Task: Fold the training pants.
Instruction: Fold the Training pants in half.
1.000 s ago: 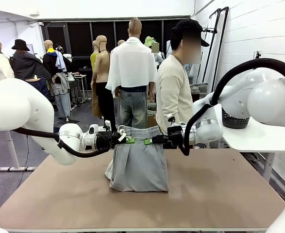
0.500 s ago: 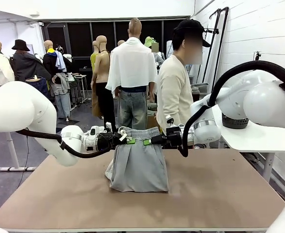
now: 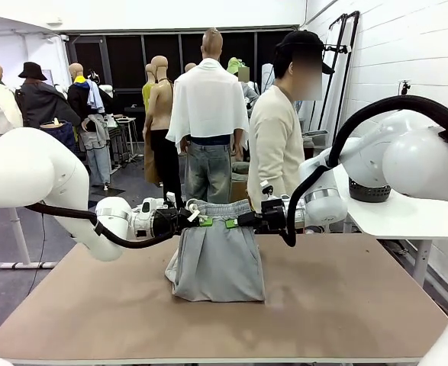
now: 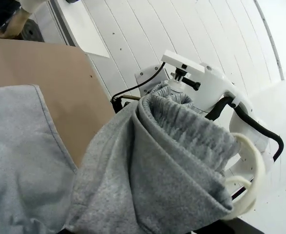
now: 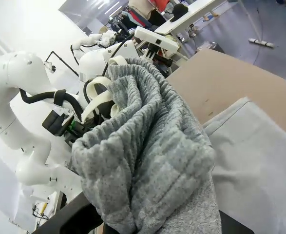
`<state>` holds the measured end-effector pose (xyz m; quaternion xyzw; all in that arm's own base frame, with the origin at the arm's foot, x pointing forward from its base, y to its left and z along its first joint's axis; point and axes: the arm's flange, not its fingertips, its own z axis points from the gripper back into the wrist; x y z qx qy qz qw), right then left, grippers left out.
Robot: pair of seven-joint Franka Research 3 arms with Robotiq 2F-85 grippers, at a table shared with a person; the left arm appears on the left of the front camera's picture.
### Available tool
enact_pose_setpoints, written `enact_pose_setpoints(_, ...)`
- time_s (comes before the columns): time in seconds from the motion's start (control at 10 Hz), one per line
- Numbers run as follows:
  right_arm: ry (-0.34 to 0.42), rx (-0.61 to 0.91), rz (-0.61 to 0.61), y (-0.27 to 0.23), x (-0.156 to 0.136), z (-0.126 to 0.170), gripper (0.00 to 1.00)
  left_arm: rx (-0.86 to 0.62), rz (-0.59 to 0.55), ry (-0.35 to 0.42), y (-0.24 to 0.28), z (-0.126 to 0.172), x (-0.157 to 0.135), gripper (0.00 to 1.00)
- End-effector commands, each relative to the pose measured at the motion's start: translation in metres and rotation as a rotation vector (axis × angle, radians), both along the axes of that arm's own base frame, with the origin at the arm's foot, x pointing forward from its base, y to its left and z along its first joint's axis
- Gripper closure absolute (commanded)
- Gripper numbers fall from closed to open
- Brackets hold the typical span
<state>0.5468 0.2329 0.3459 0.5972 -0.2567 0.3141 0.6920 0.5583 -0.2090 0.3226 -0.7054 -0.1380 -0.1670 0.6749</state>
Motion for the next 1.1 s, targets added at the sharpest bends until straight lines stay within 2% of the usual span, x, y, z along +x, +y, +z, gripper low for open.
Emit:
enact_pose_setpoints(0.0,0.071,0.005,-0.037,0.005,0.014,-0.010,1.00,0.020,0.031,0.093,-0.001,-0.002,0.023,1.00)
enact_pose_setpoints(0.4,0.186,-0.034,-0.130,0.002,0.027,-0.029,1.00,0.100,0.097,0.278,-0.004,-0.009,0.040,1.00)
enact_pose_setpoints(1.0,0.310,-0.083,-0.147,-0.003,0.040,-0.055,1.00,0.225,0.136,0.465,0.006,-0.036,0.042,1.00)
